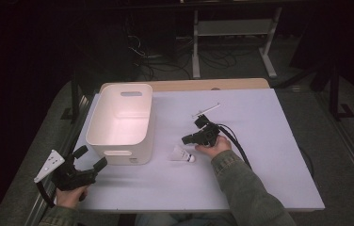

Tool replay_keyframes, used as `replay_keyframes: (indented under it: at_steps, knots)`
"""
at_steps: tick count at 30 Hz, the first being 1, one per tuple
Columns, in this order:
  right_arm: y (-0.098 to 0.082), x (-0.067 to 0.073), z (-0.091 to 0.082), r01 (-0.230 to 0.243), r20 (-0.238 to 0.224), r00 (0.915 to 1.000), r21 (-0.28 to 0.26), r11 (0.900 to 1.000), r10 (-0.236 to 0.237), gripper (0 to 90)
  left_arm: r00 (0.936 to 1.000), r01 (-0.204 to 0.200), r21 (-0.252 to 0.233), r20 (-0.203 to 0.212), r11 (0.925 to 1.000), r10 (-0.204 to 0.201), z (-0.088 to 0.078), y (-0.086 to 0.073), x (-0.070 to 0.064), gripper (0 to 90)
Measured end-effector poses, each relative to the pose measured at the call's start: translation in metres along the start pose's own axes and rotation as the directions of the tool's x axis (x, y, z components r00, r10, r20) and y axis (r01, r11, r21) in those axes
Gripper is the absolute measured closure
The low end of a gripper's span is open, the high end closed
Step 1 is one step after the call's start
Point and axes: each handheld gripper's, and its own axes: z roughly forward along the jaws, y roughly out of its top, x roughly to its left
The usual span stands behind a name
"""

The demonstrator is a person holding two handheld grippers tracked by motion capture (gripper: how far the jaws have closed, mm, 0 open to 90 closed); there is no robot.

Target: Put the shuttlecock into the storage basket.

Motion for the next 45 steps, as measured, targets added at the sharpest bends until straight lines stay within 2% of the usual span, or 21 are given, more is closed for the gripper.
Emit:
replay_keyframes:
  at_steps: [2,5,6,7,14,16,19,23,29,34,38,42,45]
  knots:
    - [0.0,0.003,-0.004,0.018,-0.008,0.9998,-0.001,1.0,-0.018,77.8,1.0,-0.002,0.001,-0.001,1.0,0.002,0.0,0.0,0.0,0.0]
    - [0.0,0.009,-0.011,0.05,-0.009,0.9987,-0.011,0.999,-0.051,63.8,1.0,0.0,-0.001,-0.002,1.0,0.0,0.0,0.0,0.0,0.0]
    - [0.0,0.009,-0.011,0.05,-0.009,0.9987,-0.011,0.999,-0.051,63.8,1.0,0.001,-0.001,-0.002,1.0,-0.001,0.0,0.0,0.0,0.0]
    - [0.001,0.011,-0.013,0.057,-0.011,0.9983,-0.011,0.998,-0.057,60.0,1.0,0.0,-0.001,-0.002,1.0,0.0,0.0,0.0,0.0,0.0]
    - [0.0,0.017,-0.022,0.132,-0.006,0.9912,-0.019,0.991,-0.132,23.7,1.0,0.0,-0.003,-0.002,1.0,0.0,0.0,0.0,0.0,0.0]
    - [-0.001,0.019,-0.024,0.143,0.009,0.9898,-0.022,0.99,-0.142,15.6,1.0,0.0,-0.001,-0.002,1.0,0.0,0.0,0.0,0.0,0.0]
    - [-0.002,0.02,-0.028,0.158,0.009,0.9875,-0.041,0.987,-0.157,11.4,1.0,0.001,-0.003,-0.002,1.0,-0.001,0.0,0.0,0.0,0.0]
    - [-0.003,0.022,-0.032,0.186,0.017,0.9825,-0.04,0.982,-0.185,0.0,1.0,-0.001,-0.003,-0.003,1.0,0.001,0.0,0.0,-0.001,0.0]
    - [-0.004,0.024,-0.039,0.212,-0.012,0.9772,-0.017,0.977,-0.212,0.0,1.0,0.001,-0.003,-0.004,1.0,-0.001,0.0,0.0,-0.001,0.0]
    - [-0.006,0.025,-0.041,0.244,-0.011,0.9698,0.017,0.97,-0.244,0.0,1.0,-0.003,-0.001,-0.004,1.0,0.003,0.0,0.0,-0.001,0.0]
    - [-0.008,0.026,-0.039,0.259,-0.037,0.9658,0.061,0.964,-0.257,0.0,1.0,-0.002,-0.002,-0.004,1.0,0.002,0.0,0.0,-0.001,0.0]
    - [-0.009,0.028,-0.037,0.257,-0.068,0.9651,0.071,0.964,-0.253,0.0,1.0,0.0,-0.003,-0.005,1.0,0.0,0.0,0.0,-0.001,0.0]
    - [-0.01,0.028,-0.035,0.266,-0.063,0.9631,0.085,0.96,-0.262,0.0,1.0,0.0,-0.004,-0.004,1.0,0.0,0.0,0.0,-0.001,0.0]
